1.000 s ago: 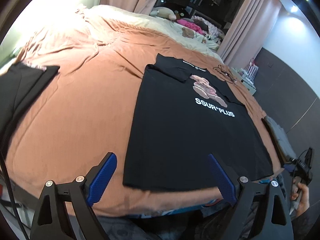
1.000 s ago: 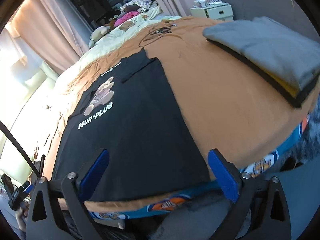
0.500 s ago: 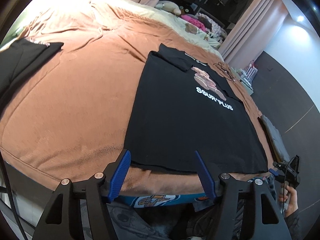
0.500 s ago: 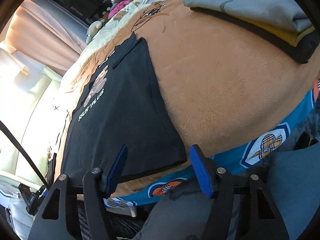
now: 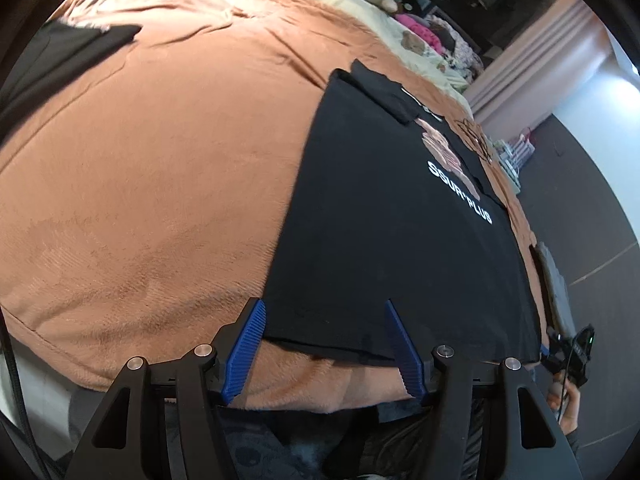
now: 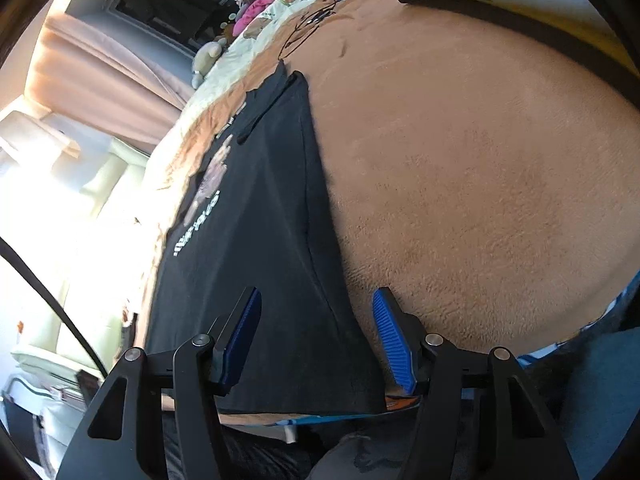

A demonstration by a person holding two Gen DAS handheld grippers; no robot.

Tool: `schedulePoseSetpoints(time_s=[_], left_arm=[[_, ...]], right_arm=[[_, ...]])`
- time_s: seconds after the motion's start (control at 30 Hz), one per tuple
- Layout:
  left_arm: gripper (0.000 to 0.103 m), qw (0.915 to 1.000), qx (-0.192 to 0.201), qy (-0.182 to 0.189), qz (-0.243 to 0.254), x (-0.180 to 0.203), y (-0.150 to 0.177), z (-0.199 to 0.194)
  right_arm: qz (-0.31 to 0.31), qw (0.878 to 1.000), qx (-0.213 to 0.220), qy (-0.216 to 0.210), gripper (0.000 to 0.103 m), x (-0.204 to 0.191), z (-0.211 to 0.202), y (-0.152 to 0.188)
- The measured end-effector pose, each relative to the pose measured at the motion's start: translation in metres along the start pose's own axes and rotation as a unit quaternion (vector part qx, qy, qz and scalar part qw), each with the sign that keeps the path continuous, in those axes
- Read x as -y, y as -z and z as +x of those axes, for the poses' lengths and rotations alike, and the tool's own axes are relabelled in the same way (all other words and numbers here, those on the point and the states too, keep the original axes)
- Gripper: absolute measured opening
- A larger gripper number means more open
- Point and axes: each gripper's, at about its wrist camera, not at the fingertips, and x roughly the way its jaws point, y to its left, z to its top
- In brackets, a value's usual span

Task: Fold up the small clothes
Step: 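Move both grippers to the black shirt's hem and close on it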

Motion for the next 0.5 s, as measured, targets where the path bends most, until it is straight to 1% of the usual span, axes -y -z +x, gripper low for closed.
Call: schedulePoseSetpoints(time_s=[0.13, 0.23, 0.33, 0.5], left_arm=[[0.063, 0.9996, -0.004, 0.016, -0.024, -0.011, -0.005, 0.005], [0.063, 0.9988, -0.005, 0.032, -0.038, -0.016, -0.009, 0.008], [0.063, 0.9979, -0.008, 0.043, -0.048, -0.016, -0.01, 0.01], [0.063, 0.9954, -0.01, 0.066, -0.068, -0.018, -0.007, 0.01]], right_arm=[[0.027, 0.998, -0.009, -0.061, 0.056, 0.016, -0.005, 0.017], [0.04, 0.995, -0.012, -0.094, 0.056, 0.028, -0.007, 0.022], [0.042, 0.994, -0.013, -0.096, 0.056, 0.035, -0.005, 0.027], [0.05, 0.995, 0.008, -0.091, 0.056, 0.039, -0.007, 0.026]])
